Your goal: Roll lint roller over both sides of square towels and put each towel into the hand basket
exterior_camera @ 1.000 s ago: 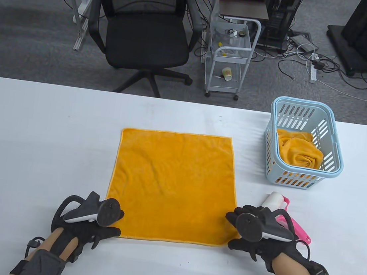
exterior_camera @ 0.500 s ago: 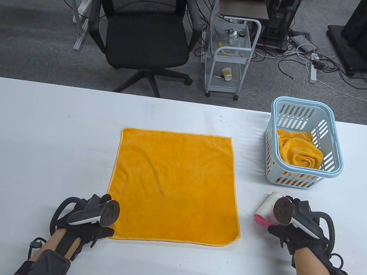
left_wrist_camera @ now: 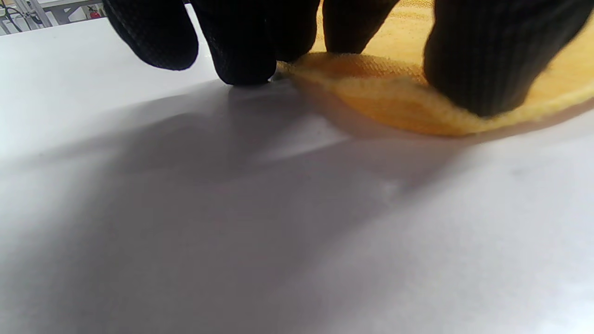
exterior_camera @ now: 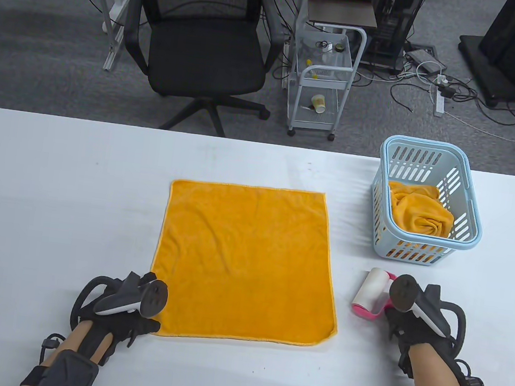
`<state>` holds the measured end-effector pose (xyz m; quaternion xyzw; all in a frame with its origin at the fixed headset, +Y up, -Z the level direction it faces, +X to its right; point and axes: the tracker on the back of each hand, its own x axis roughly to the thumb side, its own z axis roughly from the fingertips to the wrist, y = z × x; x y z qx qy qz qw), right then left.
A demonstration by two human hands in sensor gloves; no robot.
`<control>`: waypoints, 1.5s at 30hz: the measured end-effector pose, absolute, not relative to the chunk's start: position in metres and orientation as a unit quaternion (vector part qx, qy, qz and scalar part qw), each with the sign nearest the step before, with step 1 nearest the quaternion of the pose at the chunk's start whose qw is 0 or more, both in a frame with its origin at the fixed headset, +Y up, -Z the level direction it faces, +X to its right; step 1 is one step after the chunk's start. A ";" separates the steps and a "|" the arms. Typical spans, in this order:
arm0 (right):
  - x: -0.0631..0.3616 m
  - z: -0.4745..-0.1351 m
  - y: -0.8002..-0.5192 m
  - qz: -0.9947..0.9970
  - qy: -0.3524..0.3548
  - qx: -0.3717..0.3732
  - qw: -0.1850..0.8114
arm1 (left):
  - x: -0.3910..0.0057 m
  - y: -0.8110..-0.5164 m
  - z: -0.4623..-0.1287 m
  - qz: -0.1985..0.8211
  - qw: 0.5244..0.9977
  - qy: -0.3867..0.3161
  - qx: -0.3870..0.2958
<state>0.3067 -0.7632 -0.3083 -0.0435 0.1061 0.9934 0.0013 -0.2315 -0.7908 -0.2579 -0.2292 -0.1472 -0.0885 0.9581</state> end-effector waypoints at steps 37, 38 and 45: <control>0.084 -0.298 -0.735 0.941 0.203 0.208 -0.174 | -0.232 -0.792 -0.259 -0.085 0.957 -0.152 -0.232; 0.091 -0.298 -0.734 0.940 0.208 0.201 -0.182 | -0.232 -0.792 -0.259 -0.085 0.957 -0.152 -0.232; 0.146 -0.301 -0.725 0.919 0.263 0.134 -0.260 | -0.232 -0.792 -0.259 -0.085 0.957 -0.153 -0.232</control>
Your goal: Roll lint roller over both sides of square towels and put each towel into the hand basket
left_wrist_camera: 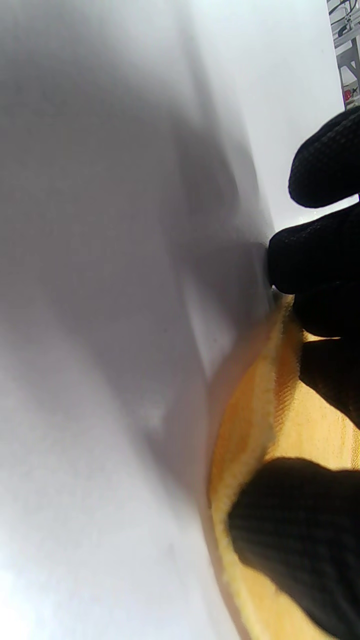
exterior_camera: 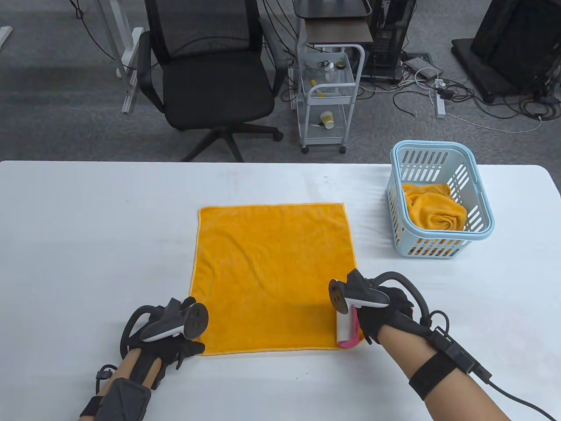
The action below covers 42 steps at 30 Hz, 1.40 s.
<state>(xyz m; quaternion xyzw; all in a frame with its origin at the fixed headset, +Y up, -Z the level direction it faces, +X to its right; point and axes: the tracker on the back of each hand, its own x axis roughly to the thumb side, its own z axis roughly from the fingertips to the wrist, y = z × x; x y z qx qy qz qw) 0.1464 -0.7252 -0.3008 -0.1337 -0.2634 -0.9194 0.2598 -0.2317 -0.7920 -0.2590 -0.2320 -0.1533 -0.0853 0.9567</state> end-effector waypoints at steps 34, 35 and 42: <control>0.123 -0.368 -0.727 -0.907 -0.199 -0.053 0.367 | -0.232 -0.792 -0.259 -0.084 0.956 -0.158 -0.232; 0.120 -0.371 -0.726 -0.908 -0.200 -0.051 0.363 | -0.232 -0.792 -0.259 -0.084 0.956 -0.158 -0.232; 0.045 -0.388 -0.715 -0.980 -0.119 -0.124 0.100 | -0.232 -0.792 -0.259 -0.084 0.956 -0.159 -0.232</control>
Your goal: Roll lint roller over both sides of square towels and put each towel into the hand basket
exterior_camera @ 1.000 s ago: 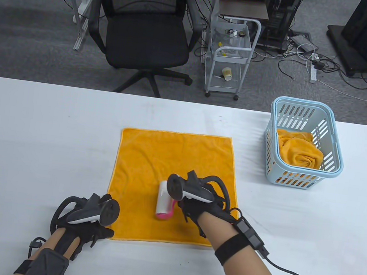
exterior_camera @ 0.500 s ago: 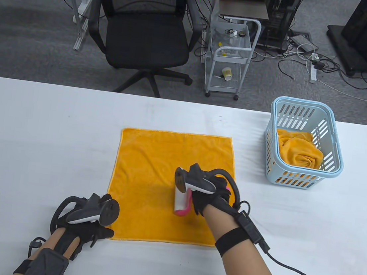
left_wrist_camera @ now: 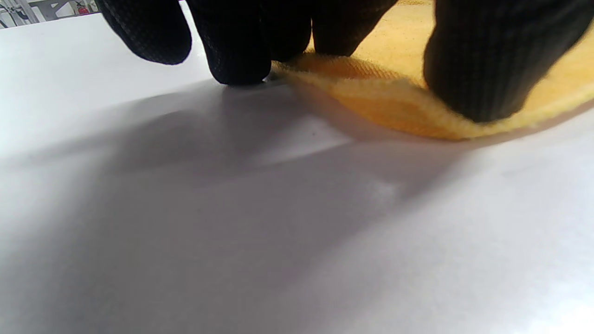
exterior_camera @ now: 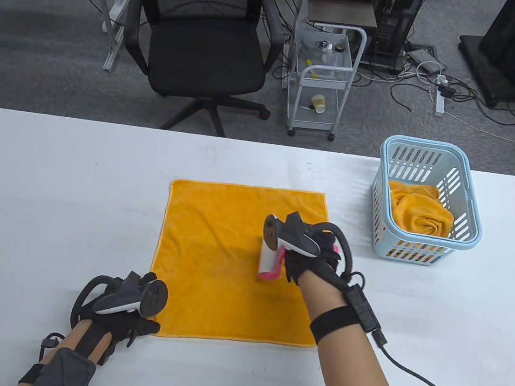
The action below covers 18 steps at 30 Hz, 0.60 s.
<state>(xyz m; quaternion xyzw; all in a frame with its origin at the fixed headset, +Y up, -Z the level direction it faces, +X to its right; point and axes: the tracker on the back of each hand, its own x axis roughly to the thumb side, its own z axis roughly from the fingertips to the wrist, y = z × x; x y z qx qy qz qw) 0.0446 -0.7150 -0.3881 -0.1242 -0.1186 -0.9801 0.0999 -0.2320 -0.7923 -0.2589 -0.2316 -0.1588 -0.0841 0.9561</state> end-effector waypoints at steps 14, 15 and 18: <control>-0.007 -0.396 -0.757 -0.984 -0.076 -0.142 0.072 | -0.232 -0.792 -0.259 -0.080 0.956 -0.160 -0.232; 0.005 -0.398 -0.756 -0.986 -0.079 -0.127 0.078 | -0.232 -0.792 -0.259 -0.080 0.956 -0.160 -0.232; 0.046 -0.401 -0.755 -0.986 -0.107 -0.077 0.098 | -0.232 -0.792 -0.259 -0.082 0.956 -0.160 -0.232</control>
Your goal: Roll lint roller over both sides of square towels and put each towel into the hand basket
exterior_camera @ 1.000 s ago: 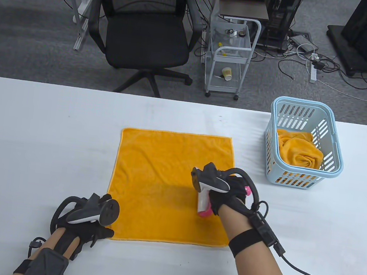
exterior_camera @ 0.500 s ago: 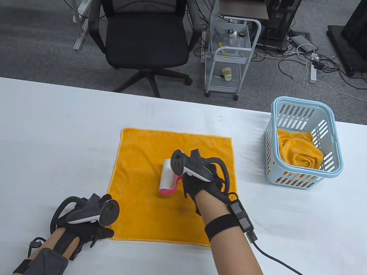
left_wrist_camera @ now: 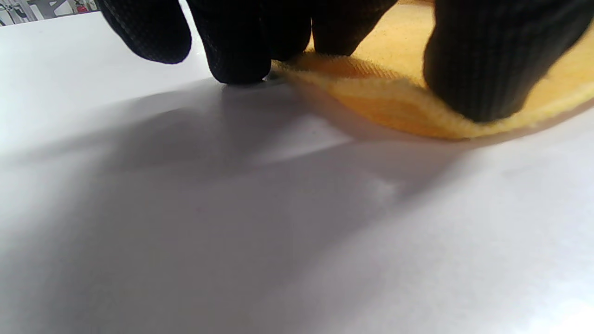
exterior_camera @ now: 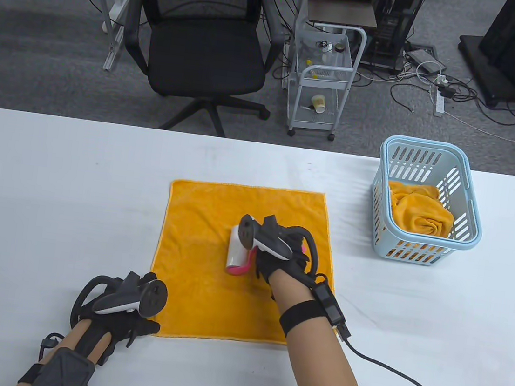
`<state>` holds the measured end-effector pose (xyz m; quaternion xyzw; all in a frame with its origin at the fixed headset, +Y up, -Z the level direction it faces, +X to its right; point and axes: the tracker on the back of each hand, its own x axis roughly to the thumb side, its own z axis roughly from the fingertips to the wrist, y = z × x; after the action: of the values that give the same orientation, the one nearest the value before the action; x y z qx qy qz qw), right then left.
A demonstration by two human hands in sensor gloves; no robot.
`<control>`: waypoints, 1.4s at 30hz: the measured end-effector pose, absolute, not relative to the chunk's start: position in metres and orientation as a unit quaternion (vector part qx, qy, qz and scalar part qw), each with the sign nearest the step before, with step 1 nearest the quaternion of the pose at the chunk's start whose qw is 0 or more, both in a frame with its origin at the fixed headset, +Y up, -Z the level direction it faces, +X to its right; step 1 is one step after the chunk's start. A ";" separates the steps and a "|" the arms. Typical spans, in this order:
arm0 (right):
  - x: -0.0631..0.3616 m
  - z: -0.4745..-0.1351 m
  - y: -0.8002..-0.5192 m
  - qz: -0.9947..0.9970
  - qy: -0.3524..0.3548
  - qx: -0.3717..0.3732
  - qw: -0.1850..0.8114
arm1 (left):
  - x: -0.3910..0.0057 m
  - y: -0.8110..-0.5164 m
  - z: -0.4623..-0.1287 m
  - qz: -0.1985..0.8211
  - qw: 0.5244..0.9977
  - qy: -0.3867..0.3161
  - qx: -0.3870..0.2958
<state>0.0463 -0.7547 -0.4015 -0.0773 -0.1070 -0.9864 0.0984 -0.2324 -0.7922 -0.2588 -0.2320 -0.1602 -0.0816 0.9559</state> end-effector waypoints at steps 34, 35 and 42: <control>0.067 -0.394 -0.749 -0.984 -0.104 -0.002 0.147 | -0.232 -0.792 -0.259 -0.081 0.956 -0.161 -0.232; 0.074 -0.394 -0.748 -0.983 -0.107 0.007 0.152 | -0.232 -0.792 -0.259 -0.082 0.956 -0.161 -0.232; 0.134 -0.381 -0.739 -0.954 -0.099 0.080 0.273 | -0.232 -0.792 -0.259 -0.084 0.956 -0.160 -0.232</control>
<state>0.1338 -0.7393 -0.3805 0.0804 -0.0985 -0.9537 0.2726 -0.2320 -0.7924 -0.2586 -0.2320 -0.1599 -0.0838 0.9558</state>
